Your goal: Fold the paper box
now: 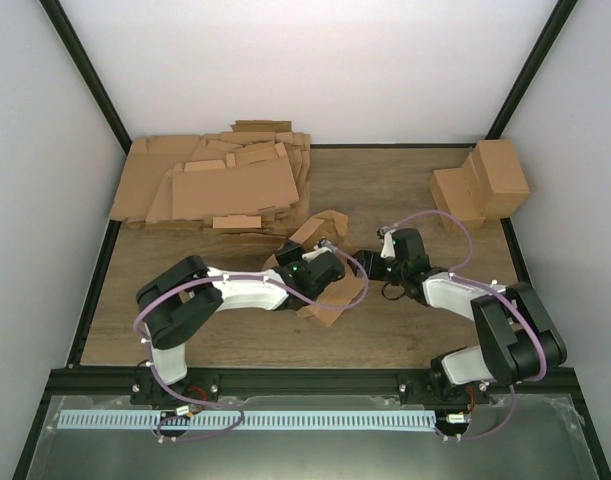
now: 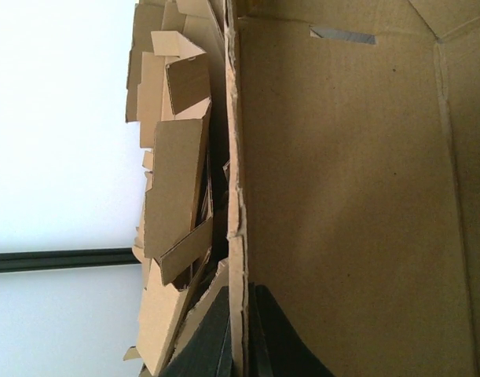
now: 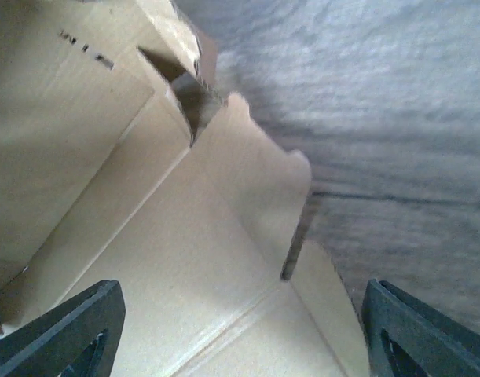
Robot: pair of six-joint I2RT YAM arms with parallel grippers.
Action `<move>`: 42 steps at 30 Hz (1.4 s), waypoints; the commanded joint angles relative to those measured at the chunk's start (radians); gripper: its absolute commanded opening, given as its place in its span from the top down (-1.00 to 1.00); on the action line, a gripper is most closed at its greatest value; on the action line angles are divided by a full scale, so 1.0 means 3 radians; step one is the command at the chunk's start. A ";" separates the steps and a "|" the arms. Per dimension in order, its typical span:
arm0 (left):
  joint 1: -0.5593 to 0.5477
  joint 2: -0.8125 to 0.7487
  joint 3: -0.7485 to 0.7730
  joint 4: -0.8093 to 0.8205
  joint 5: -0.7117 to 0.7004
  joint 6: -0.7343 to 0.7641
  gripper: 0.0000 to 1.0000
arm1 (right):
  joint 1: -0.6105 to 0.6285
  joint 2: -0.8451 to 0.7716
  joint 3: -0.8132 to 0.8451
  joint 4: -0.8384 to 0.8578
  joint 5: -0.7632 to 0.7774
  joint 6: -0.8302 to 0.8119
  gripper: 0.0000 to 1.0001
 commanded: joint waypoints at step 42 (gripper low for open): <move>-0.0326 -0.0013 -0.0153 0.0391 -0.0318 0.0347 0.93 | 0.0428 0.0937 0.0722 0.0714 0.1118 -0.0840 0.98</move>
